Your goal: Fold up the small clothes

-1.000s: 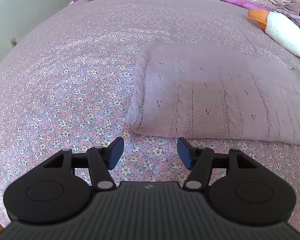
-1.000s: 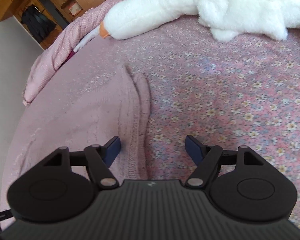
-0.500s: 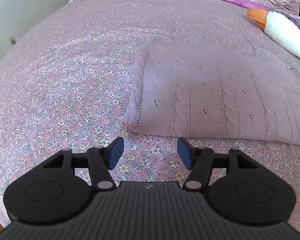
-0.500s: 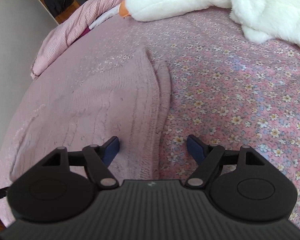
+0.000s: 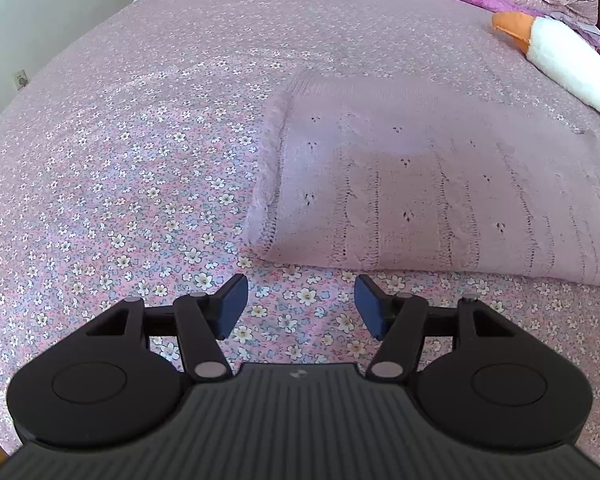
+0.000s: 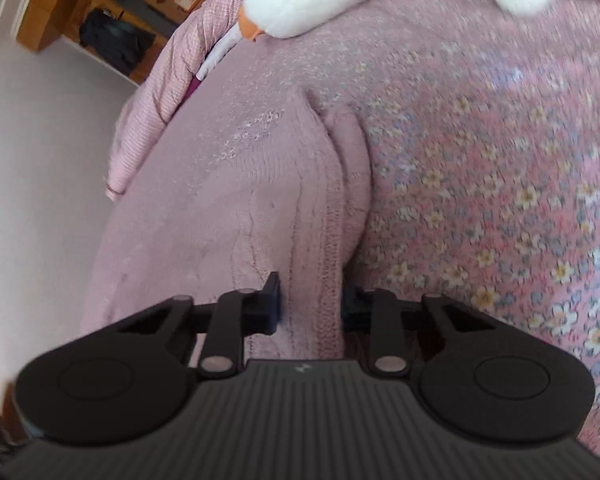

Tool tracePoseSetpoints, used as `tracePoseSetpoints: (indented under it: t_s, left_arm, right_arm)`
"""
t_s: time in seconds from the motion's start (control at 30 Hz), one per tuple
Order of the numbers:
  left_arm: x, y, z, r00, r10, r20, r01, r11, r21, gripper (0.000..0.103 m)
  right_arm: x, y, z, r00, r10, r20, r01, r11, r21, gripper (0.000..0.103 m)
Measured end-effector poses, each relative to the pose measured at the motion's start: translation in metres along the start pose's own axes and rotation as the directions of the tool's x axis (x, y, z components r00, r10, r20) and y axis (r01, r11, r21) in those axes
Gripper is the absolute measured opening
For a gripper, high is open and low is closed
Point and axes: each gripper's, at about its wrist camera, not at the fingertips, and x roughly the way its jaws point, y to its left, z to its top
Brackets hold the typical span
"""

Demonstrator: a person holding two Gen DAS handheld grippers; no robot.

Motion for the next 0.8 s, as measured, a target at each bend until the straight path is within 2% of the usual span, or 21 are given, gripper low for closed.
tracePoseSetpoints:
  t_s: [0.47, 0.7, 0.8]
  left_arm:
    - [0.001, -0.002, 0.000, 1.000, 0.018, -0.006, -0.018, 1.000, 0.014, 0.067]
    - [0.003, -0.009, 0.000, 1.000, 0.023, -0.011, -0.023, 0.999, 0.036, 0.067]
    - [0.004, -0.011, 0.001, 1.000, 0.028, -0.013, -0.027, 0.999, 0.041, 0.067]
  right_arm:
    - [0.005, -0.006, 0.006, 0.997, 0.046, -0.055, -0.046, 0.999, 0.003, 0.032]
    - [0.007, -0.010, 0.001, 0.994, 0.106, -0.012, -0.106, 0.994, 0.010, 0.038]
    - [0.007, -0.007, -0.001, 0.995, 0.103, -0.004, -0.103, 0.994, -0.025, 0.039]
